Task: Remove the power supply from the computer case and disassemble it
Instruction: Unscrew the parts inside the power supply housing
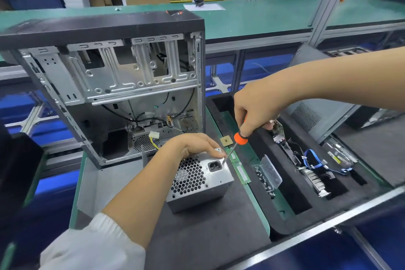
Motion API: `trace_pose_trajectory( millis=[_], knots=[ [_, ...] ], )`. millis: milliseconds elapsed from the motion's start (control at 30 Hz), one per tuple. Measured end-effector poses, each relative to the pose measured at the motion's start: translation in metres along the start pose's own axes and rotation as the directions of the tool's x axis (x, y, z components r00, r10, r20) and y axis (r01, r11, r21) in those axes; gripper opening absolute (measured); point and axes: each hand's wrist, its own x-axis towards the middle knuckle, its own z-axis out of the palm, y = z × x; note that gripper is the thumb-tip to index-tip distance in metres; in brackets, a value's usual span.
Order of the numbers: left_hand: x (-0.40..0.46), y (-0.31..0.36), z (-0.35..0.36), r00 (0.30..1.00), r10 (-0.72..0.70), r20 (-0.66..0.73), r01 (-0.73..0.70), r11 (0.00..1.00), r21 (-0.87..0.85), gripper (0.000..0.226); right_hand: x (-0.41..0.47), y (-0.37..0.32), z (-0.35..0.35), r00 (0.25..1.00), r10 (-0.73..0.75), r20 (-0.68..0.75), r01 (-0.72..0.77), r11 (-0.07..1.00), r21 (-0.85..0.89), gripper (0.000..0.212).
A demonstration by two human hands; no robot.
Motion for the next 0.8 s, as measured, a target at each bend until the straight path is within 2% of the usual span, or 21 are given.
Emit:
trace_pose_trajectory(
  millis=[233,567,800],
  knots=[
    [0.0019,-0.0057,-0.0009,0.998,0.015,-0.065,-0.012,0.999,0.04,0.009,-0.001,-0.003,-0.0008,1.0,0.005,0.001,-0.005,1.0,-0.013,0.031],
    [0.0038,-0.0075,-0.0005,0.998,0.01,-0.067,-0.008,1.0,0.028,0.01,-0.0021,-0.0013,-0.0028,0.999,0.035,-0.008,-0.034,0.999,0.037,0.029],
    [0.0054,-0.008,-0.0004,0.997,-0.001,-0.072,0.004,0.999,0.033,0.029,-0.0012,-0.0008,-0.0018,0.999,0.051,-0.005,-0.051,0.998,0.041,0.029]
  ],
)
